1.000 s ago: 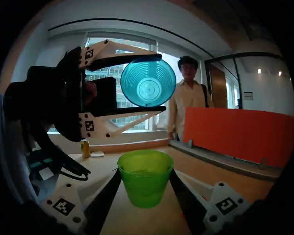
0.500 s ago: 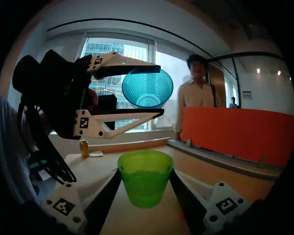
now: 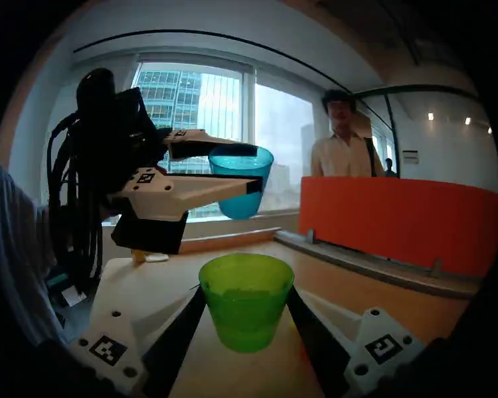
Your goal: Pour water
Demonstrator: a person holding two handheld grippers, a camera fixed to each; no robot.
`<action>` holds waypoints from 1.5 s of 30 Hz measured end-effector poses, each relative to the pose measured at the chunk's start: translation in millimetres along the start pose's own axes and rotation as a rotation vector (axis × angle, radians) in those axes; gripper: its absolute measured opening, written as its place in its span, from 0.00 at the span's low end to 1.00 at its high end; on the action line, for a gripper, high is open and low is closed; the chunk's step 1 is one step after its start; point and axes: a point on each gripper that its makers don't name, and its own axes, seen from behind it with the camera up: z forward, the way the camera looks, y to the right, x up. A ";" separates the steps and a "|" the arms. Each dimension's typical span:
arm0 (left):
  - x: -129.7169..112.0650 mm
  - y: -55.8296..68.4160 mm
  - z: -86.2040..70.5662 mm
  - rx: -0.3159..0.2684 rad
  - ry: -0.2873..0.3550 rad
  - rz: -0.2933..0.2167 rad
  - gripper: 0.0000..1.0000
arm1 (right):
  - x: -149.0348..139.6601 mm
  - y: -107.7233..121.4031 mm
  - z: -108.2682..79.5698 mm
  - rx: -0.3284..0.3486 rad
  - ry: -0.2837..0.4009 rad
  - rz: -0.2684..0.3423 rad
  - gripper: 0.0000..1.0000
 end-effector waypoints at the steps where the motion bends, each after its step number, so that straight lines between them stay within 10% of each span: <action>1: -2.3 -1.2 -0.1 -0.002 0.000 -0.039 0.89 | -0.2 1.6 -1.8 -0.004 0.001 0.001 0.88; 9: -43.5 -3.2 -3.2 -0.025 -0.054 -0.317 0.89 | -4.7 16.8 -21.8 -0.030 -0.013 -0.002 0.88; 18: -93.1 17.6 -4.6 -0.074 -0.130 -0.451 0.89 | -20.4 29.6 -44.0 -0.051 -0.059 -0.008 0.88; 45: -231.6 106.5 4.1 -0.275 -0.475 -0.380 0.89 | -108.7 36.9 -37.7 0.015 -0.278 0.054 0.88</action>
